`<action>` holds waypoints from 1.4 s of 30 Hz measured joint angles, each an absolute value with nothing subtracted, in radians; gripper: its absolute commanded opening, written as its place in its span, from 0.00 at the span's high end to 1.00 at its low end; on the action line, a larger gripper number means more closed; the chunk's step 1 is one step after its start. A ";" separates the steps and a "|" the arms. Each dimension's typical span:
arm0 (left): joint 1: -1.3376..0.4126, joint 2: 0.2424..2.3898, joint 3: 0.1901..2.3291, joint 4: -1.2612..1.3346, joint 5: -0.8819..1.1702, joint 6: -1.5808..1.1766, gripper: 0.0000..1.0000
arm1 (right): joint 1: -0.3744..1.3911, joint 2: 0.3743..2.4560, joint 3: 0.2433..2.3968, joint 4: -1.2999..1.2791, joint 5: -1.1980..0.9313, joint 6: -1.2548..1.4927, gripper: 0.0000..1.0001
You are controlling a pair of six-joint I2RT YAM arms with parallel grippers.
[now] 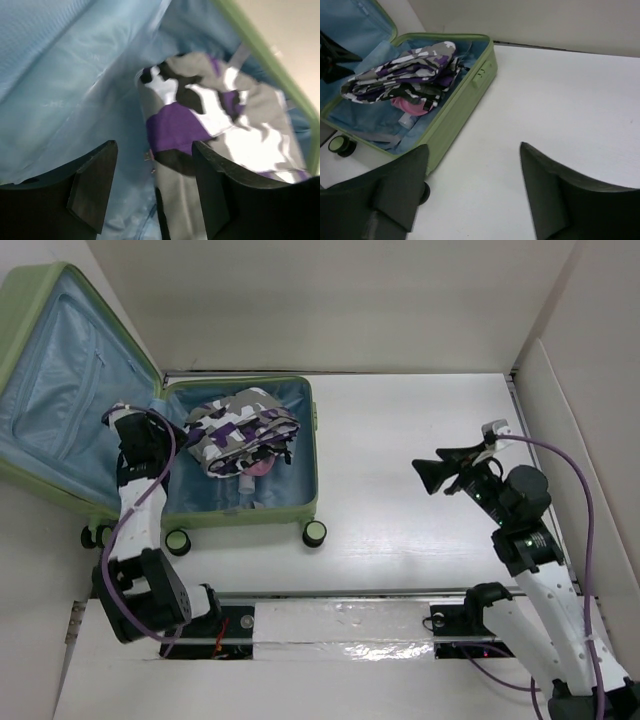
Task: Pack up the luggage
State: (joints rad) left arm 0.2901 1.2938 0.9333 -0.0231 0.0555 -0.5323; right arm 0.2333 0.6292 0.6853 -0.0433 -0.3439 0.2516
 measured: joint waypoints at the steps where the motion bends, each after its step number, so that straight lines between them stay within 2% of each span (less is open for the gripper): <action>1: 0.290 1.262 0.927 -0.025 0.050 -0.533 0.45 | 0.245 0.643 0.685 -0.034 -0.352 0.252 0.64; 2: 0.289 1.217 0.922 -0.033 0.047 -0.535 0.49 | 0.260 0.659 0.685 -0.023 -0.362 0.247 0.79; 3: 0.284 1.163 0.915 -0.036 0.043 -0.536 0.53 | 0.277 0.677 0.685 -0.015 -0.369 0.250 0.88; 4: 0.275 1.102 0.912 -0.045 0.044 -0.539 0.81 | 0.299 0.692 0.685 -0.009 -0.369 0.249 0.94; 5: 0.268 1.036 0.911 -0.053 0.046 -0.545 0.94 | 0.322 0.706 0.685 -0.008 -0.368 0.249 0.94; 6: 0.262 0.965 0.911 -0.057 0.046 -0.546 1.00 | 0.347 0.715 0.684 -0.007 -0.365 0.248 0.94; 10: 0.245 0.695 0.920 -0.147 -0.023 -0.535 1.00 | 0.438 0.708 0.670 0.000 -0.339 0.231 0.86; 15: 0.231 0.569 0.967 -0.323 -0.358 -0.556 1.00 | 0.498 0.693 0.650 0.006 -0.318 0.205 0.80; 16: 0.230 0.570 0.958 -0.361 -0.444 -0.569 0.97 | 0.506 0.690 0.645 0.007 -0.311 0.202 0.77; 18: 0.225 0.584 0.934 -0.474 -0.602 -0.614 0.80 | 0.521 0.685 0.640 -0.001 -0.297 0.195 0.73; 19: 0.221 0.595 0.929 -0.534 -0.659 -0.636 0.59 | 0.529 0.682 0.640 -0.005 -0.289 0.190 0.70; 21: 0.214 0.619 0.929 -0.623 -0.756 -0.669 0.31 | 0.545 0.678 0.640 -0.010 -0.282 0.182 0.68; 22: 0.211 0.629 0.929 -0.649 -0.801 -0.676 0.28 | 0.556 0.675 0.640 -0.012 -0.279 0.179 0.67; 27: 0.211 0.693 0.930 -0.630 -0.945 -0.638 0.28 | 0.604 0.661 0.640 -0.031 -0.257 0.164 0.66; 30: 0.211 0.759 0.937 -0.573 -1.007 -0.600 0.38 | 0.628 0.655 0.640 -0.041 -0.239 0.157 0.66; 33: 0.255 0.856 0.962 -0.524 -1.036 -0.580 0.52 | 0.637 0.656 0.640 -0.049 -0.224 0.152 0.65; 39: 0.321 1.003 0.977 -0.467 -1.056 -0.564 0.61 | 0.643 0.671 0.640 -0.063 -0.190 0.145 0.65; 42: 0.321 1.034 0.994 -0.442 -1.072 -0.546 0.71 | 0.649 0.683 0.640 -0.073 -0.186 0.141 0.65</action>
